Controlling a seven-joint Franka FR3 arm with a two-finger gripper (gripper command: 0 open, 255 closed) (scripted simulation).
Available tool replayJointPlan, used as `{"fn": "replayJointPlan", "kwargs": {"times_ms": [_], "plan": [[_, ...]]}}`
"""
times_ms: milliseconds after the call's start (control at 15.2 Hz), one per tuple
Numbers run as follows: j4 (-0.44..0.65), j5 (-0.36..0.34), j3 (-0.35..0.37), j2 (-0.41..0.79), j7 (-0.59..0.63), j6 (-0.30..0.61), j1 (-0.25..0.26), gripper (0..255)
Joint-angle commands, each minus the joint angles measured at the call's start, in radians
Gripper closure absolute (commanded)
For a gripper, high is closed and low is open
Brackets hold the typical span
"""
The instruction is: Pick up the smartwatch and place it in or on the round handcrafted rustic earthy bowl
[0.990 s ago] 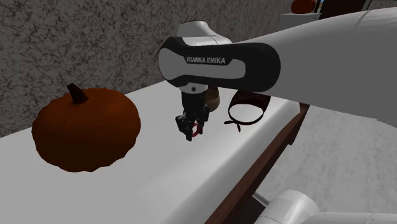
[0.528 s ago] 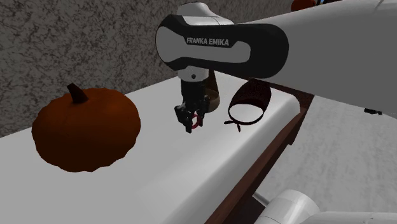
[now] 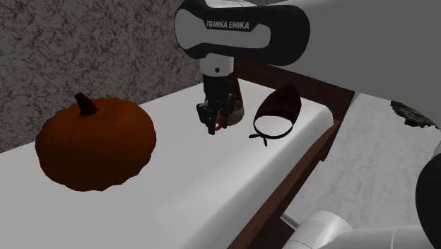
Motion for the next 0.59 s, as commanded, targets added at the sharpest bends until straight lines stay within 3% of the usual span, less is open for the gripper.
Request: {"fn": "replayJointPlan", "kwargs": {"times_ms": [0, 528], "plan": [[0.053, -0.005, -0.028, 0.064, -0.035, 0.011, -0.004, 255], [0.324, 0.016, -0.14, 0.346, -0.193, 0.015, -0.033, 255]]}}
